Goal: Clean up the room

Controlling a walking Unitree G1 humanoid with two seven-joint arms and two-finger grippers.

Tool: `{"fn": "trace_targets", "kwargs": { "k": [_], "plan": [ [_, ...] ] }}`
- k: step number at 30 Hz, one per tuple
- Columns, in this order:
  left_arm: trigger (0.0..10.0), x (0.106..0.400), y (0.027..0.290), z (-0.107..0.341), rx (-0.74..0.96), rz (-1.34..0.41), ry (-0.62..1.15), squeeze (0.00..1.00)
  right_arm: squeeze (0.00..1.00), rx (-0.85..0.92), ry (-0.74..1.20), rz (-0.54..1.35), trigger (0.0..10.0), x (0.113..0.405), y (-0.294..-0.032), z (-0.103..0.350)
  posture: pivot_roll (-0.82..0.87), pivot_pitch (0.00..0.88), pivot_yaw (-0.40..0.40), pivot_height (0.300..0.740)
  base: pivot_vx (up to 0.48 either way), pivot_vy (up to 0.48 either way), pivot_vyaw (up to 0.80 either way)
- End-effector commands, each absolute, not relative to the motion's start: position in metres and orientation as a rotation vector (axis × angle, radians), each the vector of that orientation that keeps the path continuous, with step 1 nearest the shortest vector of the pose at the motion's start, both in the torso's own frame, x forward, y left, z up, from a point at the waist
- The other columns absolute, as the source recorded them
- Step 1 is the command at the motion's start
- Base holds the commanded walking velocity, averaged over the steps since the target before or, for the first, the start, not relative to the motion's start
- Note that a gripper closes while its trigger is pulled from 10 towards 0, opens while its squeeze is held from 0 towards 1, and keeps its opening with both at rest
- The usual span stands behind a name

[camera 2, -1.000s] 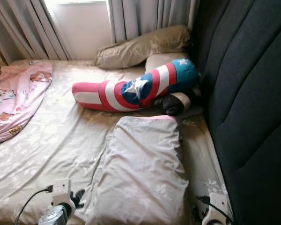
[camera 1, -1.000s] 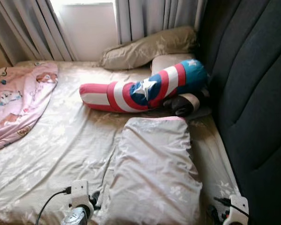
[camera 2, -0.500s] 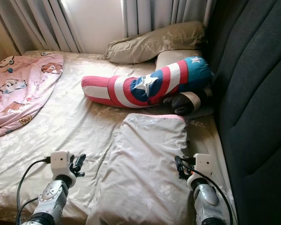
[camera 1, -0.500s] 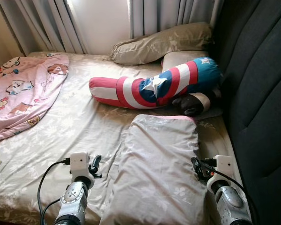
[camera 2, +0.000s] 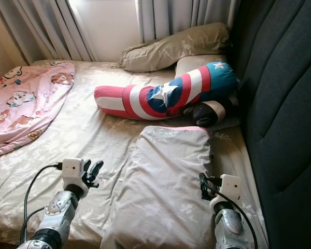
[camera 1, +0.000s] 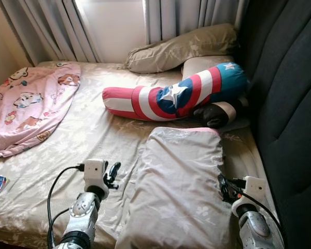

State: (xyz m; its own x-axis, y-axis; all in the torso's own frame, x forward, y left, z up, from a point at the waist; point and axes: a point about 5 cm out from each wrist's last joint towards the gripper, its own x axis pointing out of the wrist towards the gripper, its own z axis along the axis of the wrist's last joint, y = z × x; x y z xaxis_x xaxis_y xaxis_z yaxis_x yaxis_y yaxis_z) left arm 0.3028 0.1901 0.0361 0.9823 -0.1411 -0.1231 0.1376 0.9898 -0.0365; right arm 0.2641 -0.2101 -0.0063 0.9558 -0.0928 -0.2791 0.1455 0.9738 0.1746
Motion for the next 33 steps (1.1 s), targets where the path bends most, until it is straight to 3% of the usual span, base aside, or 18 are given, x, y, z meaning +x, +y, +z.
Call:
{"fn": "trace_targets", "kwargs": {
  "k": [1,13,29,33],
  "plan": [
    [10.0,0.304,0.19,0.038,-0.027,-0.15,0.126,0.0,0.0,0.204,0.248,-0.142,10.0,0.267,-0.211,-0.002,-0.06,0.0,0.055,0.74,0.0,0.0,0.0],
    [10.0,0.305,0.17,0.035,-0.074,-0.179,0.118,0.0,0.0,0.17,0.18,-0.122,10.0,0.275,-0.217,0.011,-0.06,0.0,0.015,0.74,0.0,0.0,0.0],
    [10.0,0.304,0.175,0.043,-0.085,-0.145,0.064,0.0,0.0,0.154,0.091,-0.122,10.0,0.284,-0.233,0.031,-0.04,0.0,0.052,0.74,0.0,0.0,0.0],
    [10.0,0.317,0.174,0.061,-0.092,-0.16,0.002,0.0,0.0,0.15,0.073,-0.122,10.0,0.297,-0.237,0.044,-0.03,0.0,0.008,0.74,0.0,0.0,0.0]
  ]
}}
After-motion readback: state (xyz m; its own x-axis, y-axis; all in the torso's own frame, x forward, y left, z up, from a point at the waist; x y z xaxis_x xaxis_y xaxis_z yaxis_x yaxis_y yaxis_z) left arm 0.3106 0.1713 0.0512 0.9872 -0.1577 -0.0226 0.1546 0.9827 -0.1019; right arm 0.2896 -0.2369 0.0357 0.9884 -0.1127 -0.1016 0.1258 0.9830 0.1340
